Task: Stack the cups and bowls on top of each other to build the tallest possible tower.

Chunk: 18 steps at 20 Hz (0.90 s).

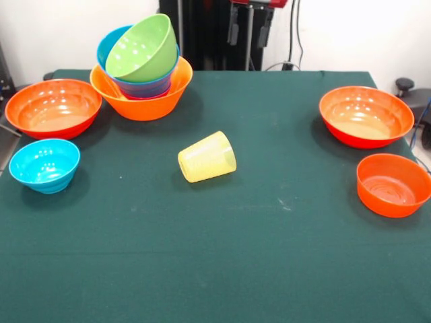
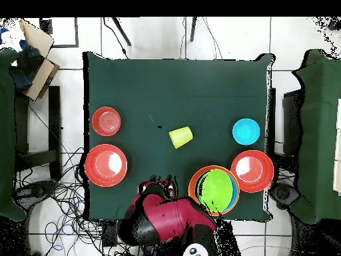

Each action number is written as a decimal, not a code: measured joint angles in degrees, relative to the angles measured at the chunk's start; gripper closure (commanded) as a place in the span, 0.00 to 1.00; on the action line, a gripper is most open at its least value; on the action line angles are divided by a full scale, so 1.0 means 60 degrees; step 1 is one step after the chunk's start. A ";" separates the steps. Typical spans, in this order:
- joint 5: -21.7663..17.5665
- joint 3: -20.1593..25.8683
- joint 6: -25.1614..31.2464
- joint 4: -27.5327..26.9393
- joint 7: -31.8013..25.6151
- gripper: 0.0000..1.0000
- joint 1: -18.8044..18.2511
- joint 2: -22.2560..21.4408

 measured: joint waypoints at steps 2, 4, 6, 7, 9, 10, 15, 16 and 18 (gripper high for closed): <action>0.0213 0.0002 -0.0135 0.0041 0.0119 0.00 -0.0101 0.0072; 0.0398 0.0004 -0.0314 0.0094 0.0232 0.00 -0.0194 0.0169; 0.0594 0.0005 -0.0599 0.0180 0.0357 0.00 -0.0280 0.0338; 0.0725 0.0007 -0.0854 0.0270 0.0471 0.00 -0.0320 0.0511; 0.0784 0.0010 -0.0987 0.0330 0.0530 0.00 -0.0320 0.0615; 0.0814 0.0010 -0.1057 0.0364 0.0557 0.00 -0.0311 0.0676; 0.1038 -0.0093 -0.1369 0.0427 0.0620 0.00 0.0143 0.1097; 0.1066 -0.0120 -0.1383 0.0427 0.0620 0.00 0.0245 0.1147; 0.1210 -0.0208 -0.1387 0.0427 0.0620 0.00 0.0738 0.1277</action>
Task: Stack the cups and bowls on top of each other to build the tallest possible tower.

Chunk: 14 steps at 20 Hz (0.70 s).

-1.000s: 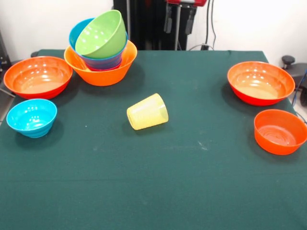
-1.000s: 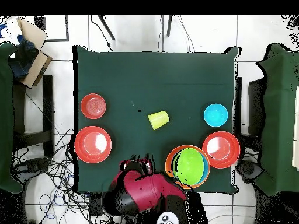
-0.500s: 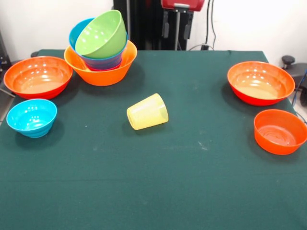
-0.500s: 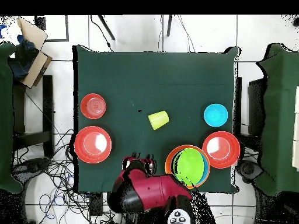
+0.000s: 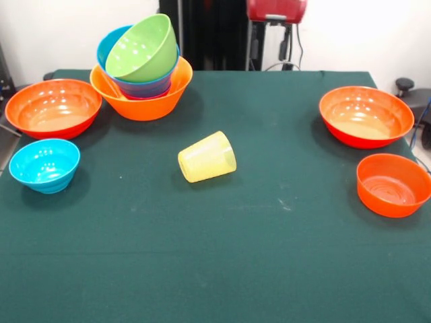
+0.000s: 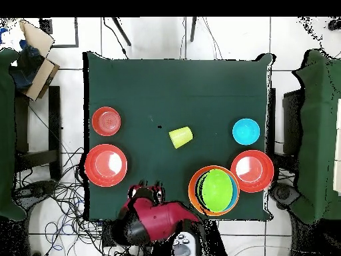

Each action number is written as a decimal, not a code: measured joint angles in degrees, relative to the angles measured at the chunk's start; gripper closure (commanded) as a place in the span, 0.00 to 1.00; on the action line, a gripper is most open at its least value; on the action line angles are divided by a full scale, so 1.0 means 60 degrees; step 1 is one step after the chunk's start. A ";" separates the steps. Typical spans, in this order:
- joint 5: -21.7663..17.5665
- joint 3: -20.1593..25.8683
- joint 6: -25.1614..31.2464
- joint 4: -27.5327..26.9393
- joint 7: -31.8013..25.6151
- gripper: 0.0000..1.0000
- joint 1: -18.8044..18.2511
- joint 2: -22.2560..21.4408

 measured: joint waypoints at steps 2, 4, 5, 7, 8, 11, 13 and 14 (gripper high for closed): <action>0.0099 -0.0030 -0.0002 0.0012 0.0000 0.00 0.0267 -0.0010; 0.0240 -0.0044 -0.0002 0.0051 0.0000 0.00 0.0523 -0.0093; 0.0339 -0.0048 0.0002 0.0083 0.0000 0.00 0.0677 -0.0189; 0.0523 -0.0058 0.0014 0.0128 0.0000 0.00 0.0908 -0.0361; 0.0606 -0.0060 0.0034 0.0138 0.0000 0.00 0.0990 -0.0427; 0.0946 -0.0065 0.0181 0.0140 0.0000 0.00 0.1271 -0.0633; 0.1174 -0.0063 0.0323 0.0143 0.0000 0.00 0.1403 -0.0728; 0.1320 -0.0062 0.0426 0.0142 0.0000 0.00 0.1466 -0.0787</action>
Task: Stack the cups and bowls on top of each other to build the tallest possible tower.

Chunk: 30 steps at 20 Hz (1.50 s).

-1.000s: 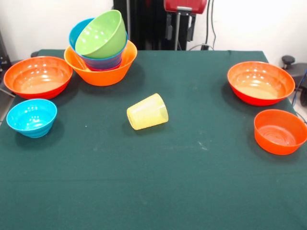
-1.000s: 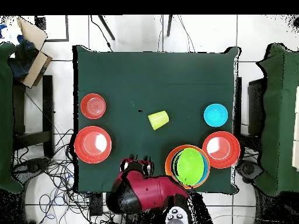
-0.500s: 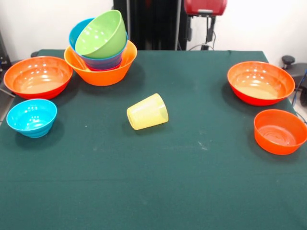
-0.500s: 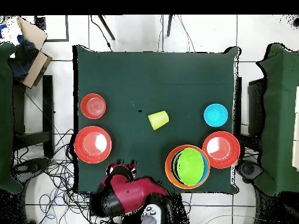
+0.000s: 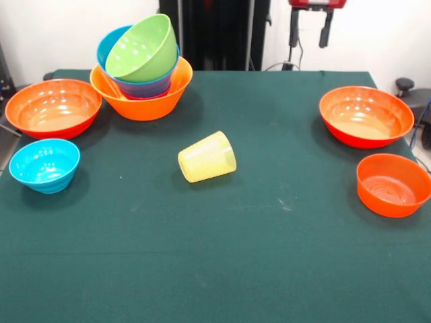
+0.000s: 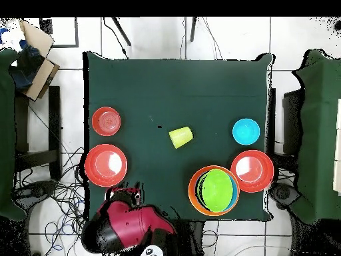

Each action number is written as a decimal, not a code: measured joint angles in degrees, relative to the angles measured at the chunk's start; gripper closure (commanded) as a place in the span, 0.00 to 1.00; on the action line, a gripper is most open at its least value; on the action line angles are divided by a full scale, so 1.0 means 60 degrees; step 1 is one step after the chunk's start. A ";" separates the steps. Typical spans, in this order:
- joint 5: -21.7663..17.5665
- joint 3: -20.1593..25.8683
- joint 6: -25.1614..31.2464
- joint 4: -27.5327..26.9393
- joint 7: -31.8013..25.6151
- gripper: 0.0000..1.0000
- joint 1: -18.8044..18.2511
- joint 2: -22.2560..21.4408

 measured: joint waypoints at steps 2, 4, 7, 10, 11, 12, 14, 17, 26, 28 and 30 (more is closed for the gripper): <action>0.0177 -0.0001 0.0197 -0.0035 0.0000 0.00 0.0040 -0.0053; 0.0283 0.0000 0.0374 -0.0100 0.0000 0.00 0.0052 -0.0055; 0.0433 0.0000 0.0738 -0.0390 0.0000 0.00 0.0052 0.0084; 0.0503 0.0007 0.0862 -0.0719 0.0000 0.00 0.0051 0.0294; 0.0520 0.0017 0.0874 -0.0989 0.0000 0.00 0.0050 0.0483; 0.0522 0.0019 0.0874 -0.1139 0.0000 0.00 0.0051 0.0592; 0.0518 0.0022 0.0874 -0.1230 0.0000 0.00 0.0050 0.0667; 0.0518 0.0023 0.0874 -0.1551 0.0000 0.00 0.0050 0.0974; 0.0524 -0.0108 0.0677 -0.1870 0.0000 0.00 0.0220 0.1967; 0.0522 -0.0173 0.0567 -0.1870 0.0000 0.00 0.0306 0.2101; 0.0525 -0.0348 0.0383 -0.1879 0.0000 0.00 0.0527 0.2356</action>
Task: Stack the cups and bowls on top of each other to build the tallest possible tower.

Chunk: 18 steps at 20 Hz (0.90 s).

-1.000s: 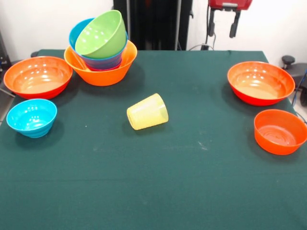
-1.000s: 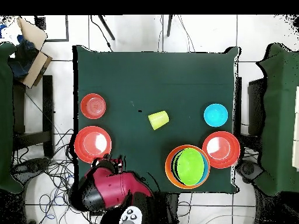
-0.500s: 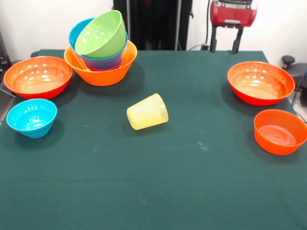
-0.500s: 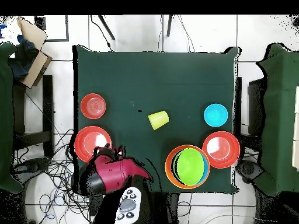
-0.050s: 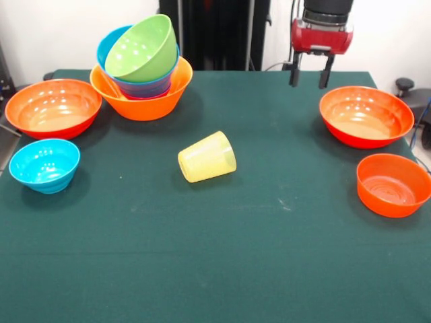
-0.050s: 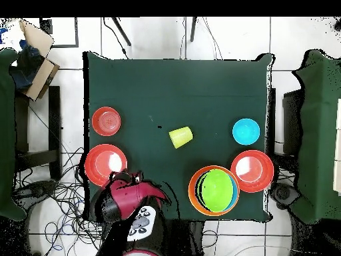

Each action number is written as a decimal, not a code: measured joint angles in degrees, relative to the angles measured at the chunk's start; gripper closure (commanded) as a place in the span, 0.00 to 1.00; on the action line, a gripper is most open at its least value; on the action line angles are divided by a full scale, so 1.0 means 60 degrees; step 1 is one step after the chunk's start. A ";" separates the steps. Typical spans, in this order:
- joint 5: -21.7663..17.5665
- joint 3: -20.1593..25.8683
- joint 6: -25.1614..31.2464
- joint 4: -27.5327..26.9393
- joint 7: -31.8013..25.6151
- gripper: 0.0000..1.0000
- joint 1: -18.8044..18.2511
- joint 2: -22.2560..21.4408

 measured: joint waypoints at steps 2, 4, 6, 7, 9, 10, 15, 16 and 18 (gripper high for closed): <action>-0.0001 -0.0146 -0.0104 0.0001 0.0000 0.00 0.0177 0.0180; -0.0001 -0.0338 -0.0216 0.0001 0.0000 0.00 0.0428 0.0426; -0.0006 -0.0394 -0.0264 -0.0002 0.0000 0.00 0.0532 0.0559; -0.0015 -0.0404 -0.0280 0.0000 0.0000 0.00 0.0563 0.0608; -0.0068 -0.0397 -0.0325 -0.0003 0.0000 0.00 0.0580 0.0714; -0.0147 -0.0397 -0.0359 -0.0006 0.0000 0.00 0.0573 0.0799; -0.0496 -0.0350 -0.0369 -0.0006 0.0000 0.00 0.0566 0.0890; -0.0682 -0.0273 -0.0369 -0.0006 0.0000 0.00 0.0544 0.0883; -0.0927 -0.0117 -0.0370 -0.0006 0.0000 0.00 0.0496 0.0852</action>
